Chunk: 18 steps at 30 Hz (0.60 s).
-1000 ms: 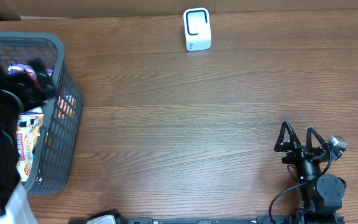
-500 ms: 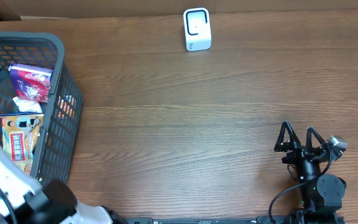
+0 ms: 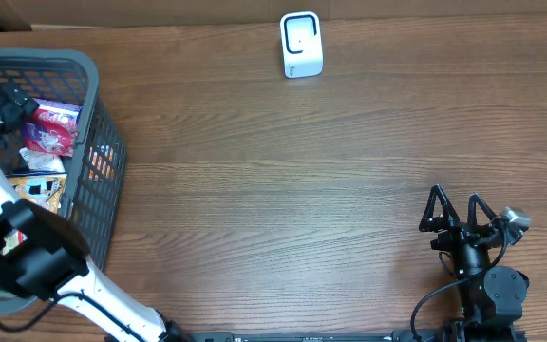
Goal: Scan the item barcode
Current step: 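Reach the left gripper into the basket and grasp the purple snack pack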
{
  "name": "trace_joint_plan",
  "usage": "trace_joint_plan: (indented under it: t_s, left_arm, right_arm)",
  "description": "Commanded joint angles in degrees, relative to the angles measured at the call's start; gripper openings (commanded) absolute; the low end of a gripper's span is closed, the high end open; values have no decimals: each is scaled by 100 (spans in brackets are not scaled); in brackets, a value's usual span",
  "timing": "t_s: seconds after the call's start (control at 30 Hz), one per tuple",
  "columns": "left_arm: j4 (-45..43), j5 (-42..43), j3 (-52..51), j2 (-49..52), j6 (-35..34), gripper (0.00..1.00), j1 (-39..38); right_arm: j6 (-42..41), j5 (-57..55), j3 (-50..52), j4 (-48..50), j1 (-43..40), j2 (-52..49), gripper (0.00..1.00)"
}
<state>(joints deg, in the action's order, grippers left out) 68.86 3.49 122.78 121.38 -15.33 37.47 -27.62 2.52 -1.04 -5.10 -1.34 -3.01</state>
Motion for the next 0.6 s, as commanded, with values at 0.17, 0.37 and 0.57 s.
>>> trace_joint_plan:
  t_s: [0.17,0.37,0.57]
  left_arm:
    - [-321,61,68,693,-254,100,-129]
    - [-463,57,63,968,-461,85,-238]
    - [-549,0,63,1021,-656,6,-249]
  right_arm:
    - [39,-52,57,44,44,46,100]
    - [39,-52,57,44,44,46,100]
    - [39,-52,57,44,44,46,100]
